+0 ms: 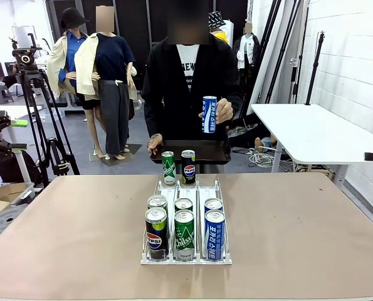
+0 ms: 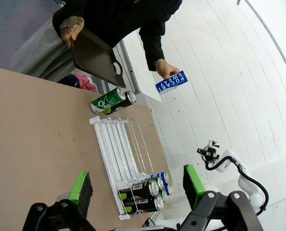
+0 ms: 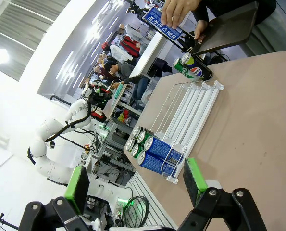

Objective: Retrieve and hand over the desired beverage to the person.
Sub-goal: Pick up a can of the same type that the person held from the Automatic Can Dispenser.

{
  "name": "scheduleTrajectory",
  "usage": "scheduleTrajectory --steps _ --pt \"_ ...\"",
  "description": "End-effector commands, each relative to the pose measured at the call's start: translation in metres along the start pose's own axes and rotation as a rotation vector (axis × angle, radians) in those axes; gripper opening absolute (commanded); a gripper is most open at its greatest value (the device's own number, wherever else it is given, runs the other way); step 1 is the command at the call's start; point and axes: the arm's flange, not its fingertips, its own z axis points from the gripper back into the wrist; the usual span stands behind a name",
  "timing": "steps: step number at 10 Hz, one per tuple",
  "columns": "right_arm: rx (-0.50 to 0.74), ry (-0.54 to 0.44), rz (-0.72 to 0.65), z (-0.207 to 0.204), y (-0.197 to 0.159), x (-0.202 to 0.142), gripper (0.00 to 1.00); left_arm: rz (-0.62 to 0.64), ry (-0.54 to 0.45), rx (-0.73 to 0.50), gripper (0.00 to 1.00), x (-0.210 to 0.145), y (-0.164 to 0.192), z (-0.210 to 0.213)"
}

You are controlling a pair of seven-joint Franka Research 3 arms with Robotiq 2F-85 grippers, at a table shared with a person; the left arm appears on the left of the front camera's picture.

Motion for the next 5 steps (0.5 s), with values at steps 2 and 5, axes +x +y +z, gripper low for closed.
scheduleTrajectory --steps 2,5 --pt "-0.006 -0.004 -0.001 0.0001 -0.0005 -0.0002 1.0 0.001 -0.002 -0.001 1.0 0.0003 -0.001 0.0007" --pt "-0.006 -0.004 -0.001 0.0001 -0.0005 -0.0002 1.0 0.001 -0.002 -0.001 1.0 0.0003 -0.001 0.0007"
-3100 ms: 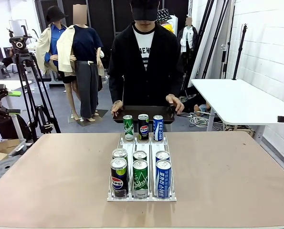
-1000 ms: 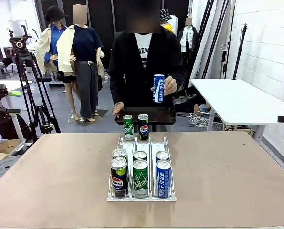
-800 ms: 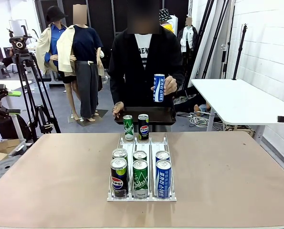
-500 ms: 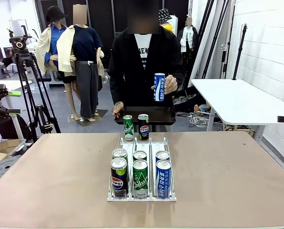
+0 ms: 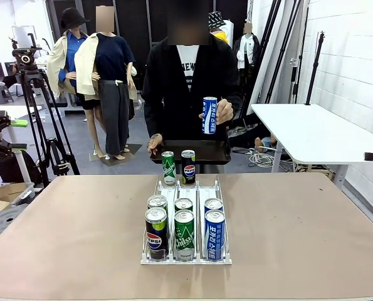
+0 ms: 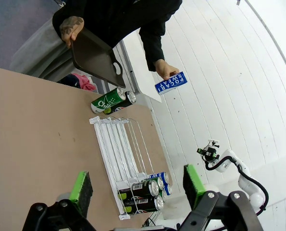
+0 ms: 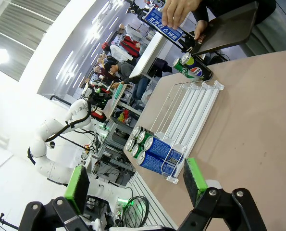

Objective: Retrieve and hand over the desired beverage to the person.
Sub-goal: Pick up a can of the same type that the person held from the Automatic Can Dispenser.

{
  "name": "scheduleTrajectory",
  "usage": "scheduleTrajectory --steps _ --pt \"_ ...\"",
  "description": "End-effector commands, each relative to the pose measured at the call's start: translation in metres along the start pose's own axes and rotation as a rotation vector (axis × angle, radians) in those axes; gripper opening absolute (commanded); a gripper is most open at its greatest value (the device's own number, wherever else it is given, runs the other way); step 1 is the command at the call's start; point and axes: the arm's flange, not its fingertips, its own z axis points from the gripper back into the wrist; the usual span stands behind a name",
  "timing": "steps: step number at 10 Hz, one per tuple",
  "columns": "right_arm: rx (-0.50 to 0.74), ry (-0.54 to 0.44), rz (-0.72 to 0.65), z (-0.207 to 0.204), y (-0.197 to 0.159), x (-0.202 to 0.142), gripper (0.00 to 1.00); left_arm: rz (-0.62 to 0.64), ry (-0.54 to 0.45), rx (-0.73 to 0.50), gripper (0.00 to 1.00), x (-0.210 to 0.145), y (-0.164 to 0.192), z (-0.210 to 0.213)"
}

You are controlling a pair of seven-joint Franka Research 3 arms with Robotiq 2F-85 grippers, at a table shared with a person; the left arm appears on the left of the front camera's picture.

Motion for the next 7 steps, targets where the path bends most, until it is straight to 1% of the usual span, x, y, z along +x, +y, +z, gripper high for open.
scheduleTrajectory --steps 1,7 --pt "-0.006 -0.004 -0.001 0.0001 -0.0005 -0.0002 1.0 0.001 -0.002 -0.001 1.0 0.0003 -0.001 0.0007" --pt "-0.006 -0.004 -0.001 0.0001 -0.0005 -0.0002 1.0 0.001 -0.002 -0.001 1.0 0.0003 -0.001 0.0007"
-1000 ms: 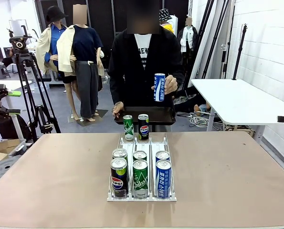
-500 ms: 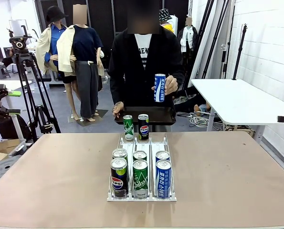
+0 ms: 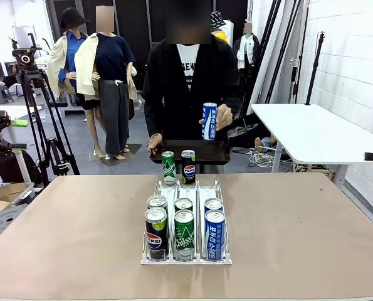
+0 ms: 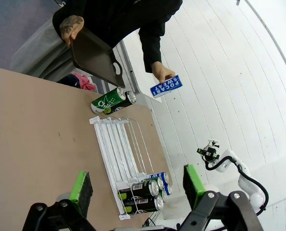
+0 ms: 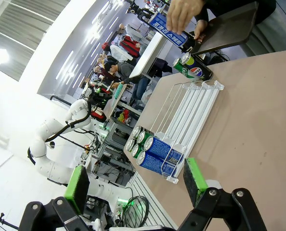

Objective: Retrieve and hand over the desired beverage to the person.
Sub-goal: Pick up a can of the same type that the person held from the Automatic Can Dispenser.

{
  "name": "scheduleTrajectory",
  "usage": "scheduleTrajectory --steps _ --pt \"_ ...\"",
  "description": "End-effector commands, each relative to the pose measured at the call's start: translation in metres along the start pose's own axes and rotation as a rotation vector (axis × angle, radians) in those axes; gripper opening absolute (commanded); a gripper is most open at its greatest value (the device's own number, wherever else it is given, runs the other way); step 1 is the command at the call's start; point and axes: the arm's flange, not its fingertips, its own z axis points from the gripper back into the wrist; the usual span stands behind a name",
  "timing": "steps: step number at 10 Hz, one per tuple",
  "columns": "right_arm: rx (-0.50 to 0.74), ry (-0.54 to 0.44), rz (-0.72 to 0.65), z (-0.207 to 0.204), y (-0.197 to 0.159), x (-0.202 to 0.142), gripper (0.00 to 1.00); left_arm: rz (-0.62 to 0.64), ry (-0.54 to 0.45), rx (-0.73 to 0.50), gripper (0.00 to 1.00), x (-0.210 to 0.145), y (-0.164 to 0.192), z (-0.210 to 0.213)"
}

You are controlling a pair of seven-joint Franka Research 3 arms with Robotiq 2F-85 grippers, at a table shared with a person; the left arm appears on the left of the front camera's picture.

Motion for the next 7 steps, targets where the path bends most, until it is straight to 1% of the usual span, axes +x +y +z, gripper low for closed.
scheduleTrajectory --steps 1,7 --pt "-0.006 -0.004 -0.001 0.0001 -0.0005 -0.0002 1.0 0.001 -0.002 -0.001 1.0 0.0003 -0.001 0.0007" --pt "-0.006 -0.004 -0.001 0.0001 -0.0005 -0.0002 1.0 0.001 -0.002 -0.001 1.0 0.0003 -0.001 0.0007"
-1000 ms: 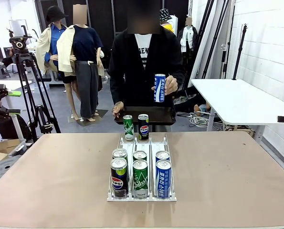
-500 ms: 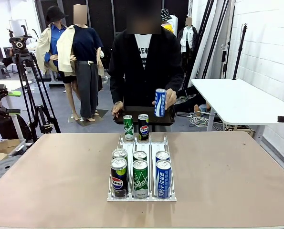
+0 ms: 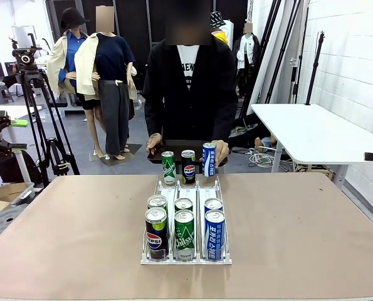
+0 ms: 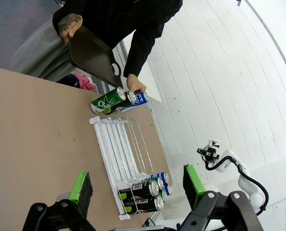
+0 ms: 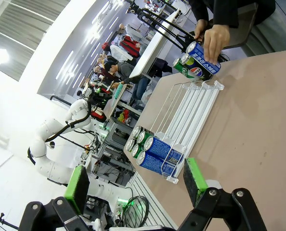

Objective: Retrieve and hand over the desired beverage to the person.
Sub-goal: Pick up a can of the same type that the person held from the Automatic Can Dispenser.

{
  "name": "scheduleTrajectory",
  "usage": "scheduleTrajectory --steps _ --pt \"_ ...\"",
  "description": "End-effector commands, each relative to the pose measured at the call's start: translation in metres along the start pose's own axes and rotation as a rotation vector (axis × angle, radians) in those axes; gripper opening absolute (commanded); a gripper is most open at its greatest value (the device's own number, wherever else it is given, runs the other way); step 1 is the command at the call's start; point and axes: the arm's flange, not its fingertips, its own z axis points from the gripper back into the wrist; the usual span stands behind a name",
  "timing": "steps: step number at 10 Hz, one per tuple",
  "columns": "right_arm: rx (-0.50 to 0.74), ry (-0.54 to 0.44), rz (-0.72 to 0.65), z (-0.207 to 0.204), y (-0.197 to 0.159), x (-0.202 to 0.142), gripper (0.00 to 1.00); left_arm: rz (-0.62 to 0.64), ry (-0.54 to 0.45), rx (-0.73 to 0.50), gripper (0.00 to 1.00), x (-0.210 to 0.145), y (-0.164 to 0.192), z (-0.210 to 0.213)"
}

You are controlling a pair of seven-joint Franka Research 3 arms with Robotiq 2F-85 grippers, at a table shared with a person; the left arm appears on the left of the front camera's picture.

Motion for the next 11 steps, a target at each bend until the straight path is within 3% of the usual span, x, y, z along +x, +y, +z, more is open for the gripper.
scheduleTrajectory --steps 1,11 --pt "-0.006 -0.004 -0.001 0.0001 -0.0005 -0.0002 1.0 0.001 -0.002 -0.001 1.0 0.0003 -0.001 0.0007" --pt "-0.006 -0.004 -0.001 0.0001 -0.0005 -0.0002 1.0 0.001 -0.002 -0.001 1.0 0.0003 -0.001 0.0007"
